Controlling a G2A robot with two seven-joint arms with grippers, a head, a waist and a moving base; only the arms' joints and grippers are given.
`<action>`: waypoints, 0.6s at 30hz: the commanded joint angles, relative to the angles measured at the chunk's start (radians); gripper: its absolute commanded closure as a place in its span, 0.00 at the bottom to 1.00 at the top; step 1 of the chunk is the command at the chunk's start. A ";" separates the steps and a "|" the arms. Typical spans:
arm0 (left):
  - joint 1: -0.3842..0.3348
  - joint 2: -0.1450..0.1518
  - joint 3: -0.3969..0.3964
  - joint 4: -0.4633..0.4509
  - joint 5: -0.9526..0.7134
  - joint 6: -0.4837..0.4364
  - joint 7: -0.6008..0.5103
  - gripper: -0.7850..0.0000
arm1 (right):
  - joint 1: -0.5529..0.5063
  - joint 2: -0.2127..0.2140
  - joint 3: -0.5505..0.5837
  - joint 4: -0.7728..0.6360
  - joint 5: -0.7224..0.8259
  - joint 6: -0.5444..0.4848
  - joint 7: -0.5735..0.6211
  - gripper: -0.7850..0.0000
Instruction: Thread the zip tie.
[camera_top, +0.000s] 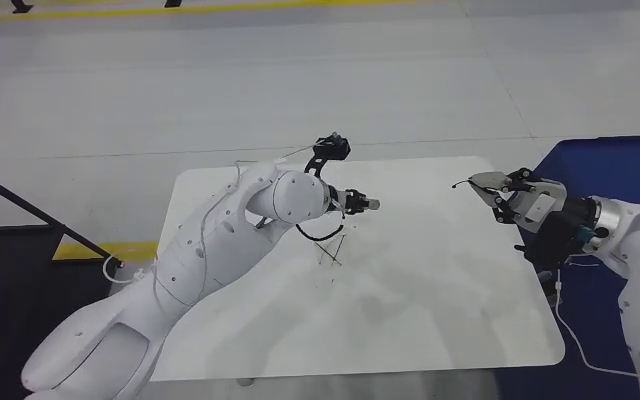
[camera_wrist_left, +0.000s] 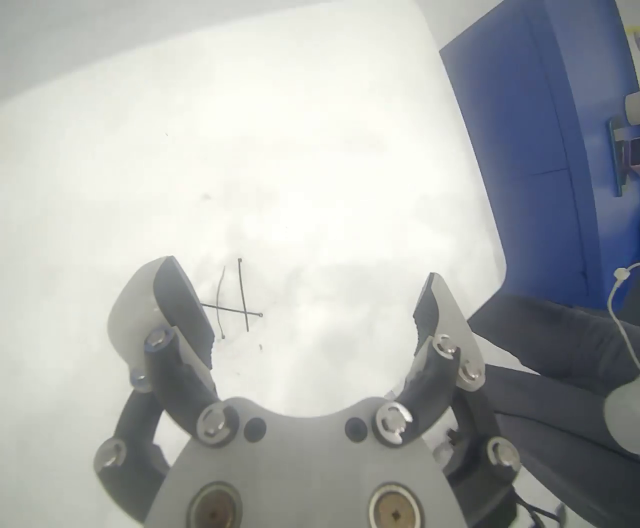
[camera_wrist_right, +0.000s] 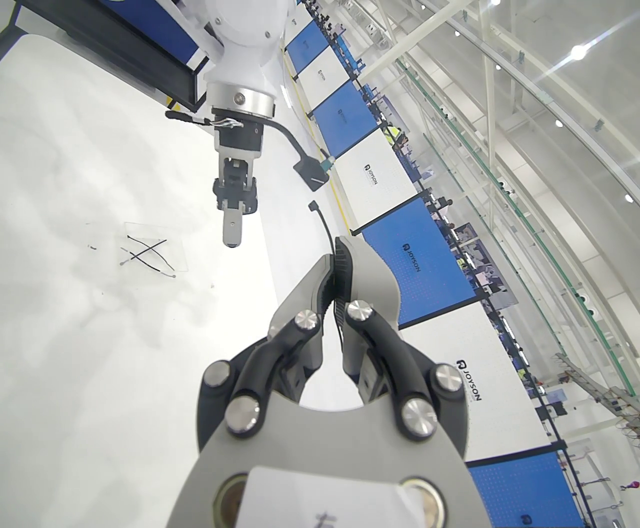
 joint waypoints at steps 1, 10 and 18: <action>-0.009 -0.015 0.019 0.069 -0.027 0.001 -0.029 0.01 | 0.000 0.000 0.000 0.000 0.000 0.000 0.000 1.00; -0.012 -0.037 0.043 0.126 -0.044 0.001 -0.056 1.00 | 0.000 0.000 0.000 0.000 0.000 0.000 0.000 1.00; 0.008 -0.044 0.071 0.113 -0.001 -0.016 -0.069 1.00 | 0.000 0.000 0.000 0.000 0.000 0.000 0.000 1.00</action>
